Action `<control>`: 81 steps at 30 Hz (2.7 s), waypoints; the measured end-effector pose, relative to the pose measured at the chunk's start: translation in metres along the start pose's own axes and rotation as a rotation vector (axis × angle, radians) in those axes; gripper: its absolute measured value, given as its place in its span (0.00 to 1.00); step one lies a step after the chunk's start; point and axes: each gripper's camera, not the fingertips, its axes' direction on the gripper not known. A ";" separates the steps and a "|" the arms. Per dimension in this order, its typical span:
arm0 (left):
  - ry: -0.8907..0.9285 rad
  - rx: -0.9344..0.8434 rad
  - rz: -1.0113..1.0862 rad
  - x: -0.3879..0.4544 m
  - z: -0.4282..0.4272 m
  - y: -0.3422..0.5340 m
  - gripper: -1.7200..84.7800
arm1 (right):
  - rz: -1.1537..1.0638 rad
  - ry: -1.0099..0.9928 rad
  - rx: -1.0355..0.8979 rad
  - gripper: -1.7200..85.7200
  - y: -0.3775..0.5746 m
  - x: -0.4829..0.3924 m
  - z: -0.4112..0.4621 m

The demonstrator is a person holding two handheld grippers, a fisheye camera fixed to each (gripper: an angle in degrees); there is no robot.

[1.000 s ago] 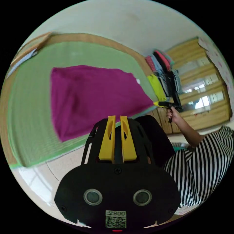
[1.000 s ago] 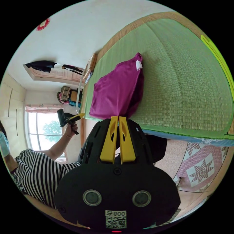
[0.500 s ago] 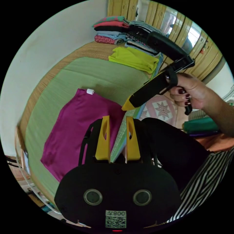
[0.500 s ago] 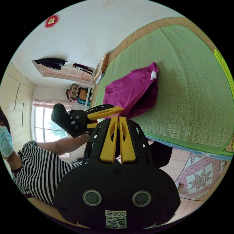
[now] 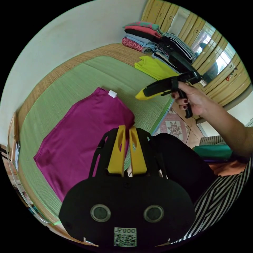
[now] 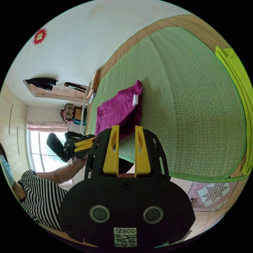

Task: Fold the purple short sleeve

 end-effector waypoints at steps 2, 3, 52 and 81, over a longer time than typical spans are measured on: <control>0.002 -0.006 0.010 0.004 0.001 -0.003 0.04 | 0.020 -0.028 -0.004 0.15 -0.021 0.010 0.011; 0.001 -0.009 0.018 0.006 0.002 -0.005 0.04 | 0.034 -0.044 -0.008 0.15 -0.035 0.017 0.019; 0.311 0.265 -0.188 -0.153 0.008 0.108 0.04 | 0.041 -0.098 0.041 0.04 -0.274 -0.099 0.172; 0.709 0.713 -1.173 -0.430 0.079 0.528 0.03 | -0.372 0.274 -0.369 0.05 -0.380 -0.504 0.615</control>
